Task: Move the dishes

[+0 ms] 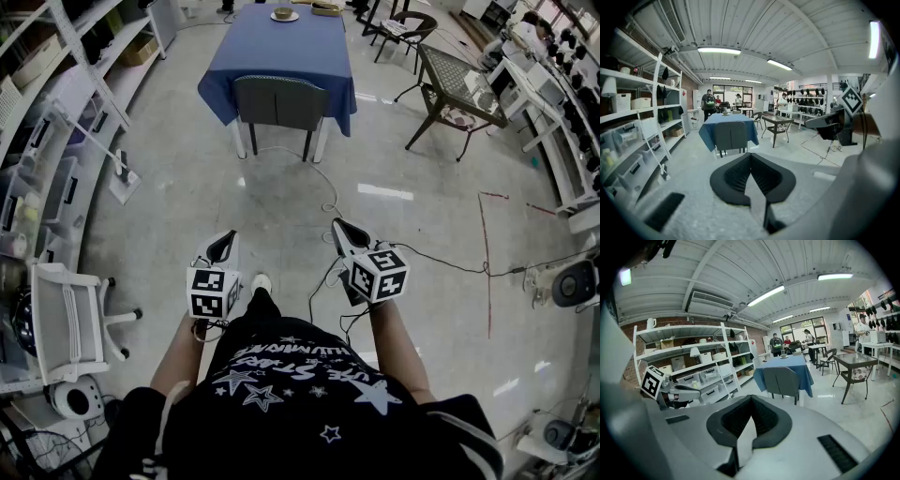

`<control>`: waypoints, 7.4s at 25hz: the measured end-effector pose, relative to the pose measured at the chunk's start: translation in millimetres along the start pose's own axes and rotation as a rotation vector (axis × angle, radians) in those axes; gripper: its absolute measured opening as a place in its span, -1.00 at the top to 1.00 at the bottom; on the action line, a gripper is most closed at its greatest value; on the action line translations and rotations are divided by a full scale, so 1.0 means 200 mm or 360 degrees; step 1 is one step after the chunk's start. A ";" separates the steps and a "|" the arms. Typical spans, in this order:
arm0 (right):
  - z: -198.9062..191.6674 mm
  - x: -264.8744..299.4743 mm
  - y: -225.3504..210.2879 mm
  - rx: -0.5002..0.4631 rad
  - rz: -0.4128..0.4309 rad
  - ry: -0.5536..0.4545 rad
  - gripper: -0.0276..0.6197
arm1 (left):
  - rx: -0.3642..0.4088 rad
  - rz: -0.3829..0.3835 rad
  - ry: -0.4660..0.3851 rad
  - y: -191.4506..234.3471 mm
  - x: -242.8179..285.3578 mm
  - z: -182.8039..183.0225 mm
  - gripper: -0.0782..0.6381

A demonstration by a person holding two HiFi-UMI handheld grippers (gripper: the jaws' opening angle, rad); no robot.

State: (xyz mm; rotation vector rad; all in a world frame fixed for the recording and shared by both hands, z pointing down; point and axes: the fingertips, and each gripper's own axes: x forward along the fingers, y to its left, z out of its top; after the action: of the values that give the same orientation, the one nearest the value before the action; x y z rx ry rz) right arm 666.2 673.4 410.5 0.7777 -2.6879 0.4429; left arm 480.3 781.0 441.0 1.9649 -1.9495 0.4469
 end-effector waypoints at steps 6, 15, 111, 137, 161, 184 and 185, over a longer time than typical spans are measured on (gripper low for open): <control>-0.07 -0.04 0.02 -0.0004 0.0018 0.0017 0.91 | 0.0009 0.0070 -0.0038 0.00 -0.07 0.00 0.73; -0.36 -0.05 0.06 0.0118 0.0056 0.0149 0.91 | -0.0050 0.0080 0.0152 -0.10 -0.15 -0.27 0.73; 2.42 4.22 -2.01 0.0317 -0.0700 -0.0310 -0.18 | 0.0111 -0.0495 -0.0066 3.17 3.80 2.08 0.73; 2.55 5.17 -2.75 0.0093 -0.1054 0.0005 -0.18 | 0.0118 -0.0806 0.0047 3.46 4.77 2.28 0.73; 3.02 5.15 -2.89 0.0045 -0.0912 -0.0153 0.04 | 0.0034 -0.0895 0.0060 3.31 5.02 2.34 0.73; 2.72 5.35 -3.41 0.0052 -0.1050 0.0083 0.04 | 0.0064 -0.0874 0.0061 3.22 5.26 2.38 0.73; 2.72 5.35 -3.41 0.0064 -0.1048 0.0078 0.04 | 0.0066 -0.0873 0.0068 3.22 5.25 2.37 0.73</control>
State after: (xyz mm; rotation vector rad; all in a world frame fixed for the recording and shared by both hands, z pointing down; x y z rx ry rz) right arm 72.3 -572.1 457.4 1.5518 -2.2004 0.3370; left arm -157.8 -373.4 497.4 2.3716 -1.2982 0.3740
